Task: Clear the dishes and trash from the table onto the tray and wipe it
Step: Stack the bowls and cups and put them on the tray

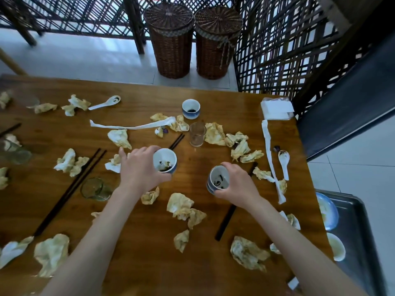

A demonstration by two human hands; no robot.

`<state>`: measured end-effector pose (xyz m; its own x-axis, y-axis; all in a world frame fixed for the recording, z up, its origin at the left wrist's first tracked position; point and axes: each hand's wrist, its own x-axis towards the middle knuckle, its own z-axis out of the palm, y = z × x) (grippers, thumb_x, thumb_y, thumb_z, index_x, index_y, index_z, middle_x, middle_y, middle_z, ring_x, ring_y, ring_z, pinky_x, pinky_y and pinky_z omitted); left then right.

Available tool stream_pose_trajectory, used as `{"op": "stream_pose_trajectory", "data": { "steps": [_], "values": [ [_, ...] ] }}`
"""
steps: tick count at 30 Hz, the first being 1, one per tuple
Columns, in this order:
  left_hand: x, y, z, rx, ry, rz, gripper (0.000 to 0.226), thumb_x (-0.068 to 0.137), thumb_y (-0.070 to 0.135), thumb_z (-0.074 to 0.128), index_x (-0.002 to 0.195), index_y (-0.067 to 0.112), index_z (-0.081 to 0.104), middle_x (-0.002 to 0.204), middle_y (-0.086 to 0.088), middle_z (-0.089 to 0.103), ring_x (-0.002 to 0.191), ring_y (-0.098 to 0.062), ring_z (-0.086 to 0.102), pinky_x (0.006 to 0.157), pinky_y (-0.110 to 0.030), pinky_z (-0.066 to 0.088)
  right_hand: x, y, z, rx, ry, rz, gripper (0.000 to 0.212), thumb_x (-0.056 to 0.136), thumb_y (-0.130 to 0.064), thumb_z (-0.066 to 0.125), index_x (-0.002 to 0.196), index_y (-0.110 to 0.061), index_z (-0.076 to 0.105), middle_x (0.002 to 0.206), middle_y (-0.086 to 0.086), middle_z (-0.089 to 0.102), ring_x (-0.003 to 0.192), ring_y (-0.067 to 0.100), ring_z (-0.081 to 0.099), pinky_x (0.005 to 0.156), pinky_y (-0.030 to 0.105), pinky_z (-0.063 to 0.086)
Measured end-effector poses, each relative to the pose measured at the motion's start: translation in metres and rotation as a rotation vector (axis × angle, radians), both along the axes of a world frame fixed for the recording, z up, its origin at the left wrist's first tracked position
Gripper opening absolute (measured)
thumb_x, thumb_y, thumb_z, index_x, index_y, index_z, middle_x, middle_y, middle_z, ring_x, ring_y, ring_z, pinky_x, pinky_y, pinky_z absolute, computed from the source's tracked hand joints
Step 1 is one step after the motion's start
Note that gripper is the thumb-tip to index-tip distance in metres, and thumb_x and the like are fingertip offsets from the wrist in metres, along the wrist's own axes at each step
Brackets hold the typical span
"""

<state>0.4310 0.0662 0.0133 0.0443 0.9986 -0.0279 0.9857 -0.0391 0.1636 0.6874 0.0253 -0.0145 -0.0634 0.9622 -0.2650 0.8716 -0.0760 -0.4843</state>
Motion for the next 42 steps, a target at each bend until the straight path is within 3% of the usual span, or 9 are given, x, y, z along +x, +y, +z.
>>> {"op": "stream_pose_trajectory", "data": {
  "steps": [11, 21, 27, 35, 42],
  "values": [
    [0.024, 0.025, -0.003, 0.013, -0.02, -0.012, 0.08, 0.058, 0.063, 0.071, 0.127, 0.026, 0.051, 0.124, 0.002, 0.059, 0.12, -0.021, 0.049, 0.109, -0.059, 0.013, 0.004, -0.001, -0.006, -0.05, 0.075, 0.021, 0.101, 0.057, -0.032, 0.087, 0.139, -0.029, 0.027, 0.129, -0.002, 0.046, 0.116, 0.019, 0.048, 0.092, 0.034, 0.046],
    [0.026, 0.082, -0.005, 0.055, -0.029, -0.045, 0.082, 0.059, 0.065, 0.07, 0.128, 0.026, 0.05, 0.127, -0.002, 0.058, 0.121, -0.024, 0.049, 0.11, -0.059, 0.007, 0.004, -0.005, -0.013, -0.011, 0.127, -0.021, 0.104, 0.06, -0.037, 0.085, 0.143, -0.032, 0.021, 0.132, -0.005, 0.043, 0.117, 0.015, 0.047, 0.091, 0.029, 0.045],
    [0.03, 0.115, -0.008, 0.082, -0.077, -0.077, 0.077, 0.058, 0.065, 0.071, 0.123, 0.026, 0.052, 0.122, 0.0, 0.06, 0.119, -0.022, 0.049, 0.11, -0.059, 0.005, 0.0, -0.007, -0.02, -0.015, 0.11, -0.041, 0.109, 0.06, -0.028, 0.086, 0.143, -0.039, 0.016, 0.133, -0.005, 0.041, 0.119, 0.015, 0.048, 0.091, 0.03, 0.047],
    [0.034, 0.136, -0.012, 0.065, -0.065, -0.13, 0.08, 0.06, 0.067, 0.071, 0.126, 0.027, 0.051, 0.125, 0.001, 0.059, 0.121, -0.022, 0.048, 0.109, -0.06, 0.006, 0.0, -0.009, -0.025, 0.083, 0.101, -0.049, 0.088, 0.064, -0.026, 0.082, 0.137, -0.028, 0.032, 0.121, -0.001, 0.05, 0.108, 0.015, 0.053, 0.082, 0.019, 0.046],
    [0.028, 0.151, -0.011, 0.075, -0.072, -0.151, 0.079, 0.06, 0.065, 0.072, 0.125, 0.026, 0.052, 0.124, 0.0, 0.059, 0.121, -0.021, 0.049, 0.109, -0.06, 0.006, -0.002, 0.025, -0.014, 0.138, 0.137, -0.124, 0.085, 0.062, -0.029, 0.083, 0.131, -0.03, 0.035, 0.116, -0.003, 0.052, 0.103, 0.013, 0.052, 0.078, 0.022, 0.047]
  ]
}}
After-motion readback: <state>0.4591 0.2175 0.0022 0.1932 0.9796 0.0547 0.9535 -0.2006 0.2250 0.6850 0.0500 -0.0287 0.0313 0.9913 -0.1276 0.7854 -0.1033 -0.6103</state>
